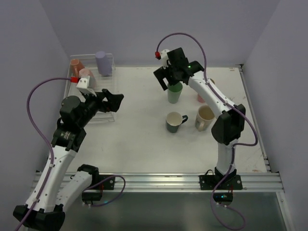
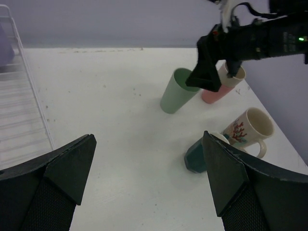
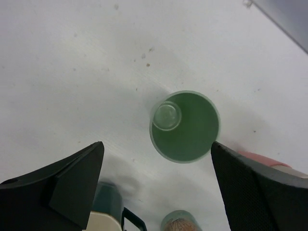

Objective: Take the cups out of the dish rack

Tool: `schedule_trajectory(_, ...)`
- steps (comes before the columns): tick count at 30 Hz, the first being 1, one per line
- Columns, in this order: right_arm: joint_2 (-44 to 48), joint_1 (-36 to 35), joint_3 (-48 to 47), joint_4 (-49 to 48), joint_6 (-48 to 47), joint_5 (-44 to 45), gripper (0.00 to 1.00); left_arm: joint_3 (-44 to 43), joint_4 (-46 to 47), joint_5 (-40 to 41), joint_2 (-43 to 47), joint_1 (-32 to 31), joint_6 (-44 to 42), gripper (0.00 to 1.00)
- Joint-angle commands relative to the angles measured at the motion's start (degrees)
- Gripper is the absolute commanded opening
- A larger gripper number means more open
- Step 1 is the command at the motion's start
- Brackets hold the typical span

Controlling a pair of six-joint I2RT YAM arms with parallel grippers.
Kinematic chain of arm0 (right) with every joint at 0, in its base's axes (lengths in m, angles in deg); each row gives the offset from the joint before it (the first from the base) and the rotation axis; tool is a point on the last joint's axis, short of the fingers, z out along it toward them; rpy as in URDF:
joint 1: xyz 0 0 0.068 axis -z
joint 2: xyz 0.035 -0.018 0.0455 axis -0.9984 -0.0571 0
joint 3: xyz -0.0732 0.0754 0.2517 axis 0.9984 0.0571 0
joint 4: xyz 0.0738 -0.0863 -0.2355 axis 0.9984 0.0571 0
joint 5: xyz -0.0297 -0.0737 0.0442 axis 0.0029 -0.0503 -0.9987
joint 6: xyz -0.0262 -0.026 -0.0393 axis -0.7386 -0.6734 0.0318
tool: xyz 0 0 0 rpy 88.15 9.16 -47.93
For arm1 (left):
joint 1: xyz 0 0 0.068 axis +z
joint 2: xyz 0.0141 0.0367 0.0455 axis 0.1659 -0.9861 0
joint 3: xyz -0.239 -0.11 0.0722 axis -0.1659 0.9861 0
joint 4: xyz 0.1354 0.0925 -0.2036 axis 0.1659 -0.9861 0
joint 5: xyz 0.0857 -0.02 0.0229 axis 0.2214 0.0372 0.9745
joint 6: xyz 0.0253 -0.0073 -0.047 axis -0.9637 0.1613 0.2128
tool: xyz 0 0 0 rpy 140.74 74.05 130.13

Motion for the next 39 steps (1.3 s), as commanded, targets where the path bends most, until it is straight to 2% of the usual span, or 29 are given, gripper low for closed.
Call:
schedule_trajectory(1, 8.9, 0.3, 2.3, -7.2, 2.9, -1.1, 0.96, -4.2, 3.4, 6.8, -3.5, -0.5, 1.3, 1.00)
schedule_trajectory(5, 17.0, 0.4, 6.7, -10.5, 5.5, -1.4, 0.96, -8.3, 3.8, 12.8, -9.4, -0.5, 1.2, 1.00)
schedule_trajectory(7, 21.7, 0.4, 13.8, -14.1, 8.9, -2.8, 0.96, -10.0, 4.2, 17.0, -12.2, -0.5, 0.7, 1.00)
schedule_trajectory(8, 27.1, 0.3, 17.1, -19.0, 10.9, -4.5, 0.96, -12.2, 4.2, 18.4, -15.5, -0.5, 0.3, 1.00)
schedule_trajectory(9, 30.1, 0.4, 24.3, -22.0, 13.5, -5.3, 0.96, -13.6, 4.2, 21.3, -17.2, -0.5, -0.6, 1.00)
schedule_trajectory(11, 35.9, 0.3, 32.1, -30.9, 20.4, -9.3, 0.96, -17.9, 4.5, 24.2, -21.2, -0.4, -1.9, 1.00)
schedule_trajectory(12, 41.4, 0.1, 39.9, -34.1, 22.9, -10.4, 0.96, -19.8, 4.4, 25.8, -25.5, -0.4, -2.5, 1.00)
schedule_trajectory(14, 46.3, -0.4, 47.0, -42.7, 29.5, -13.6, 0.96, -25.6, 4.3, 30.2, -32.5, -0.3, -4.5, 1.00)
schedule_trajectory(15, 48.4, -1.6, 52.6, -45.0, 31.1, -13.8, 0.96, -27.7, 4.4, 32.3, -34.8, -0.2, -5.8, 1.00)
schedule_trajectory(18, 54.9, -5.0, 59.0, -48.0, 34.4, -12.7, 0.96, -36.1, 3.8, 33.8, -44.3, 0.8, -8.0, 1.00)
schedule_trajectory(23, 63.0, -9.4, 66.5, -52.3, 37.7, -11.7, 0.96, -51.9, -0.8, 34.6, -61.4, 4.4, -9.2, 1.00)
schedule_trajectory(25, 65.4, -10.2, 69.3, -53.0, 39.2, -12.9, 0.96, -56.9, -1.6, 36.2, -65.2, 5.4, -9.6, 1.00)
schedule_trajectory(32, 68.4, -11.0, 73.5, -53.2, 40.1, -14.5, 0.95, -64.3, 2.4, 33.3, -77.4, 9.5, -11.7, 1.00)
schedule_trajectory(39, 67.1, -11.6, 74.3, -53.2, 40.8, -17.1, 0.95, -71.0, 5.4, 32.7, -85.9, 9.9, -13.2, 1.00)
